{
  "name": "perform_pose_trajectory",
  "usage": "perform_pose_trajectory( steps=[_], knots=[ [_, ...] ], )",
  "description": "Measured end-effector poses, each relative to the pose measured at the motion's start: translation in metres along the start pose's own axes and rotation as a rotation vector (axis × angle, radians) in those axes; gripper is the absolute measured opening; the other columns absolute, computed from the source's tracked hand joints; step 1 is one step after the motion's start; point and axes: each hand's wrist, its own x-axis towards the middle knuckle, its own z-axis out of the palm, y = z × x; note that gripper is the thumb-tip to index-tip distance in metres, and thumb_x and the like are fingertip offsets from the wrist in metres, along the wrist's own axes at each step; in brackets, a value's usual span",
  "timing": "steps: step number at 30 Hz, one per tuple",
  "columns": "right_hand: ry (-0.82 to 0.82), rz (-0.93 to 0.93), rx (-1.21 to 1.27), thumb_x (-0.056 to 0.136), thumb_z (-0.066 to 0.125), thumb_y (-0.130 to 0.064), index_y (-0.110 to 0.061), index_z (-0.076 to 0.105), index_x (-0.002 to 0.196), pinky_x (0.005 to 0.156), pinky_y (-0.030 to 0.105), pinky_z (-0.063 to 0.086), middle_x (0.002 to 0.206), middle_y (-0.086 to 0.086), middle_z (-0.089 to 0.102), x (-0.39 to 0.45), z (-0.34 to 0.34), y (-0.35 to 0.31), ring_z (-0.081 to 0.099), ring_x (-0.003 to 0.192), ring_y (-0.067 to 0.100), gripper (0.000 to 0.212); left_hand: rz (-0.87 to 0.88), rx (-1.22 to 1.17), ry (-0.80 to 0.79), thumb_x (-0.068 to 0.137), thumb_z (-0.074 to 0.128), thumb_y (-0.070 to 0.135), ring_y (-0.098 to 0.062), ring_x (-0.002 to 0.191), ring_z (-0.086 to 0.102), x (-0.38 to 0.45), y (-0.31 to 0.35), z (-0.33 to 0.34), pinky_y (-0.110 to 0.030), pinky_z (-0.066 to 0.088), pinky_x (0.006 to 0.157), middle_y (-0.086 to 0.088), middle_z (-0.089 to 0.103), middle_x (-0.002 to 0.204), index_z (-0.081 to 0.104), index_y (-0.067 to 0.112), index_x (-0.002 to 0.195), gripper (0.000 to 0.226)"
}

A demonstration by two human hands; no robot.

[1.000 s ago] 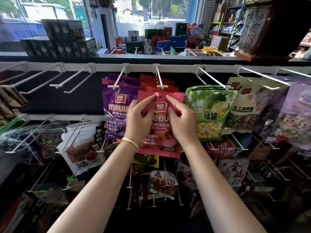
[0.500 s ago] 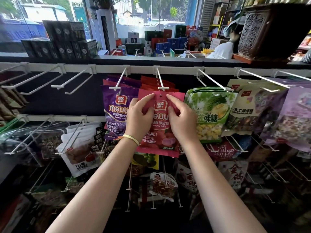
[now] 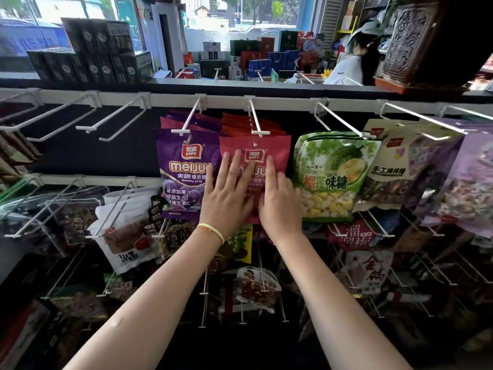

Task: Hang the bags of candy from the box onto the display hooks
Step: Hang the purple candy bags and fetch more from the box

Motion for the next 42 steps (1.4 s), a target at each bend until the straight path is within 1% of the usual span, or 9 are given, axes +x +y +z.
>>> perform_pose_trajectory(
  steps=[5, 10, 13, 15, 19, 29, 34, 39, 42],
  knots=[
    [-0.279, 0.064, 0.006, 0.096, 0.06, -0.019, -0.009, 0.007, 0.16, 0.105, 0.048, 0.041, 0.154, 0.01, 0.035, -0.003, 0.007, 0.006, 0.043, 0.134, 0.029, 0.085, 0.029, 0.117, -0.132, 0.084, 0.07, 0.039, -0.035, 0.155, -0.001, 0.008, -0.008, 0.006, -0.057, 0.013, 0.123, -0.016, 0.0, 0.168, 0.015, 0.019, 0.161, 0.097],
    [-0.329, 0.143, 0.129, 0.096, 0.06, -0.023, -0.01, 0.022, 0.158, 0.106, 0.05, 0.041, 0.158, 0.009, 0.028, -0.021, 0.006, 0.002, 0.039, 0.137, 0.032, 0.074, 0.067, 0.082, -0.098, 0.083, 0.068, 0.022, -0.036, 0.154, 0.008, -0.004, -0.01, 0.0, -0.057, 0.016, 0.123, -0.015, 0.012, 0.167, 0.025, 0.018, 0.159, 0.087],
    [-0.294, 0.219, 0.186, 0.096, 0.058, -0.024, -0.011, 0.037, 0.148, 0.091, 0.048, 0.052, 0.143, 0.01, 0.046, -0.029, 0.003, -0.008, 0.054, 0.122, 0.031, 0.057, 0.099, 0.038, -0.155, 0.084, 0.067, 0.021, -0.034, 0.153, 0.018, -0.028, -0.021, -0.004, -0.054, 0.019, 0.123, -0.012, 0.019, 0.166, 0.033, 0.019, 0.156, 0.079],
    [-0.297, 0.268, 0.235, 0.098, 0.053, -0.023, -0.013, 0.06, 0.12, 0.074, 0.042, 0.054, 0.113, 0.008, 0.065, -0.035, 0.002, -0.019, 0.065, 0.098, 0.031, 0.025, 0.121, -0.03, -0.236, 0.085, 0.064, 0.023, -0.032, 0.144, 0.036, -0.043, -0.031, -0.015, -0.048, 0.029, 0.119, -0.01, 0.035, 0.159, 0.05, 0.021, 0.144, 0.061],
    [-0.398, 0.287, 0.365, 0.098, 0.054, -0.023, -0.012, 0.07, 0.087, 0.061, 0.04, 0.05, 0.082, 0.004, 0.07, -0.054, 0.002, -0.067, 0.065, 0.077, 0.027, 0.022, -0.048, -0.25, -0.49, 0.094, 0.055, 0.032, -0.03, 0.105, 0.065, -0.071, -0.061, -0.049, -0.036, 0.05, 0.081, -0.003, 0.072, 0.113, 0.071, 0.032, 0.115, 0.027],
    [-0.573, 0.175, 0.625, 0.1, 0.055, -0.021, -0.021, 0.075, 0.096, 0.066, 0.022, 0.046, 0.084, -0.012, 0.068, -0.099, 0.053, -0.354, 0.066, 0.081, 0.013, 0.02, -0.434, -0.47, -0.416, 0.095, 0.06, 0.028, -0.023, 0.091, 0.068, -0.231, -0.33, -0.169, -0.037, 0.055, 0.081, 0.0, 0.076, 0.098, 0.078, 0.021, 0.102, 0.019],
    [-0.709, 0.105, 0.764, 0.097, 0.055, -0.018, -0.029, 0.067, 0.099, 0.071, 0.042, 0.057, 0.076, -0.003, 0.069, -0.124, 0.08, -0.507, 0.068, 0.07, 0.021, 0.017, -0.637, -0.484, -0.361, 0.094, 0.062, 0.028, -0.024, 0.076, 0.07, -0.3, -0.453, -0.209, -0.039, 0.057, 0.075, -0.002, 0.076, 0.085, 0.077, 0.019, 0.095, 0.018],
    [-0.74, 0.046, 0.851, 0.096, 0.057, -0.014, -0.02, 0.067, 0.112, 0.07, 0.043, 0.056, 0.08, -0.001, 0.064, -0.115, 0.105, -0.603, 0.066, 0.075, 0.023, 0.02, -0.765, -0.37, -0.362, 0.092, 0.063, 0.028, -0.022, 0.079, 0.068, -0.338, -0.553, -0.221, -0.036, 0.055, 0.075, 0.001, 0.074, 0.081, 0.077, 0.023, 0.091, 0.015],
    [-0.788, 0.039, 0.853, 0.098, 0.058, -0.016, -0.018, 0.062, 0.124, 0.064, 0.022, 0.047, 0.091, -0.003, 0.062, -0.098, 0.127, -0.639, 0.06, 0.072, 0.011, 0.027, -0.786, -0.284, -0.437, 0.092, 0.061, 0.027, -0.023, 0.09, 0.068, -0.345, -0.597, -0.212, -0.033, 0.053, 0.078, 0.0, 0.075, 0.094, 0.077, 0.024, 0.095, 0.016]
  ],
)
